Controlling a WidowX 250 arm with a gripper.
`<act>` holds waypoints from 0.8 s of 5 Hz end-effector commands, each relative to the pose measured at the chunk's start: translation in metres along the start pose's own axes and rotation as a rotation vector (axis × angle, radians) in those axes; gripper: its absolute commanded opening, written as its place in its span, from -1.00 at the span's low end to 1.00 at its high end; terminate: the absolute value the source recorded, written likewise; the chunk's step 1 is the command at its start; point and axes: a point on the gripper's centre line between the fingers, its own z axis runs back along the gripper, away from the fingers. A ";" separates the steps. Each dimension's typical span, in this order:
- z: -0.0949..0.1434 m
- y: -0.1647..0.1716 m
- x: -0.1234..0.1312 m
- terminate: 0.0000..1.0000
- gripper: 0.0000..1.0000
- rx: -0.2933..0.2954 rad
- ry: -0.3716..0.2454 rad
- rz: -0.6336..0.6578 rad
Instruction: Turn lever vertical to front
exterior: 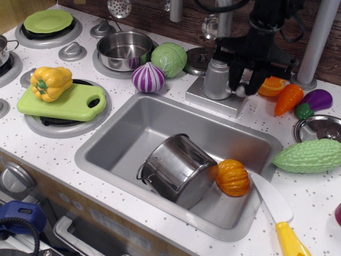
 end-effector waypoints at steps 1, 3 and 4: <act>-0.013 -0.008 0.002 -1.00 -1.00 -0.050 -0.040 0.000; 0.011 -0.010 0.005 -1.00 1.00 0.018 -0.030 -0.025; 0.033 -0.009 0.001 -1.00 1.00 0.066 -0.004 -0.009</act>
